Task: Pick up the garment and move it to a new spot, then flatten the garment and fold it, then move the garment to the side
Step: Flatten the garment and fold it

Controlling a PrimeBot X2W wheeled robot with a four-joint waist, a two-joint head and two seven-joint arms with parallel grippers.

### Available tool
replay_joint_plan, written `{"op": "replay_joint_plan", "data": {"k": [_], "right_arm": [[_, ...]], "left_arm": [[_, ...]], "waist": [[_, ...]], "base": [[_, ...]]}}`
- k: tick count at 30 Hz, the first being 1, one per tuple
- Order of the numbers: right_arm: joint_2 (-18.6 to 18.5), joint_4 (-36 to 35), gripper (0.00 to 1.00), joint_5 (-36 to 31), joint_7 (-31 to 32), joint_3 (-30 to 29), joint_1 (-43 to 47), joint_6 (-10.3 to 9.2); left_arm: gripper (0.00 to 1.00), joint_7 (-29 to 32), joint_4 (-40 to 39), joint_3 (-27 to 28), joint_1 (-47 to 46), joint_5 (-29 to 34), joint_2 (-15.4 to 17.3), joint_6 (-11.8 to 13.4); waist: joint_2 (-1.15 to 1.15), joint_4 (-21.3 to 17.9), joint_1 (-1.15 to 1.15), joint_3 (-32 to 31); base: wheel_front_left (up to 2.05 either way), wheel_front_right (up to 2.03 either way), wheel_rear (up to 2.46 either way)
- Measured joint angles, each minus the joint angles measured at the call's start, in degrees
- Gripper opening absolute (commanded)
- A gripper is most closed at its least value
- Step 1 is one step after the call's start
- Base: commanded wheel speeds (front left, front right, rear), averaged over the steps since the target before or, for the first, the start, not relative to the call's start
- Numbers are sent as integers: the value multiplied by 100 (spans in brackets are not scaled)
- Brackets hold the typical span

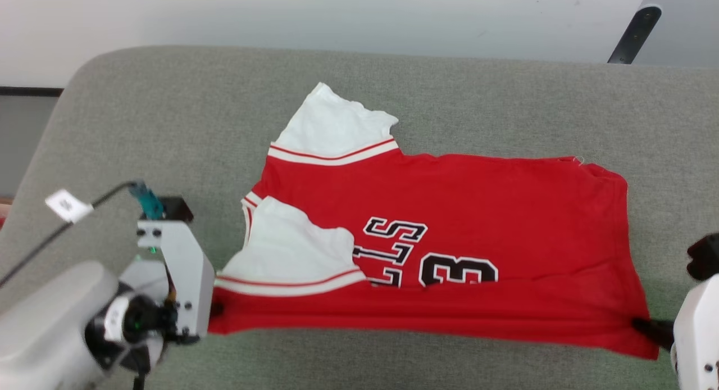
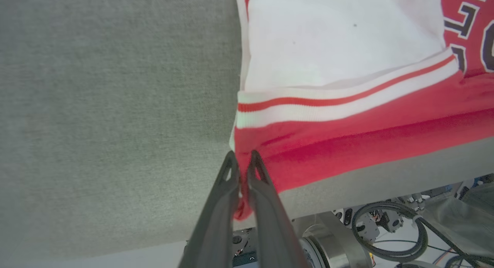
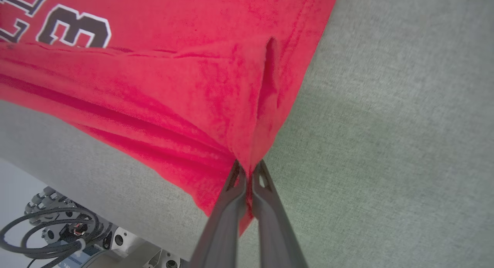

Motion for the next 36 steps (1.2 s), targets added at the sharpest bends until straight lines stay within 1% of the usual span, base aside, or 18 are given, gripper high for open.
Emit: {"op": "replay_joint_plan", "data": {"k": [4, 6, 7, 8, 9, 10, 11, 12, 17, 21, 24, 28, 30, 33, 36], "right_arm": [[177, -33, 0, -102, -96, -36, 242, 0], [246, 15, 0, -170, -159, 23, 263, 0], [288, 57, 24, -213, -209, 71, 261, 0], [322, 103, 36, -233, -247, 142, 257, 0], [347, 152, 39, -233, -257, 216, 250, -1], [361, 198, 100, -234, -268, 270, 246, -1], [363, 234, 100, -252, -314, 308, 230, -1], [358, 272, 100, -256, -338, 319, 190, -1], [305, 265, 100, -257, -483, 379, 122, -1], [279, 112, 100, -255, -633, 272, 190, -1], [268, -148, 100, -327, -992, 218, 235, -1], [242, -549, 100, -586, -1871, 207, 255, -1], [286, -716, 100, -790, -2472, 219, 249, 0], [289, -870, 100, -1273, -3392, 265, 244, 0], [408, -921, 100, -1820, -4266, 259, 235, 0]], "left_arm": [[0, -101, -168, -48, 274, -29, 40, 123], [9, -165, -94, -60, 321, -31, -20, 123], [16, -208, -12, -58, 333, -32, -81, 123], [32, -247, 82, -59, 337, -41, -151, 121], [42, -290, 182, -54, 336, -41, -216, 120], [47, -338, 289, -45, 336, -41, -282, 120], [65, -359, 382, -40, 334, -42, -331, 113], [100, -368, 454, -49, 328, -35, -370, 87], [100, -358, 624, -76, 294, 16, -391, 46], [100, -352, 509, -78, 280, 73, -229, 40], [100, -483, 322, 8, 222, 127, -116, 21], [100, -758, 88, 103, 76, 339, -8, -25], [100, -999, 8, 182, -50, 501, 2, -68], [100, -1399, -77, 269, -254, 766, -33, -235], [100, -1760, -18, 350, -441, 972, -97, -426]], "waist": [[0, -22, 0, 33], [0, -44, 0, 44], [0, -57, 0, 49], [0, -71, 0, 54], [0, -86, 0, 57], [0, -100, 0, 57], [0, -113, 0, 50], [0, -122, 0, 35], [0, -159, 0, -110], [0, -197, 0, -270], [0, -232, 0, -387], [0, -310, 0, -493], [0, -370, 0, -518], [0, -474, 0, -526], [0, -596, 0, -499]], "base": [[0, 0, 0], [0, 0, 0], [0, 0, 0], [0, 0, 0], [0, 0, 0], [0, 0, 0], [0, 0, 0], [0, 0, 0], [0, 0, 0], [0, 0, 0], [0, 0, 0], [0, 0, 0], [0, 0, 0], [0, 0, 0], [0, 0, 0]]}}
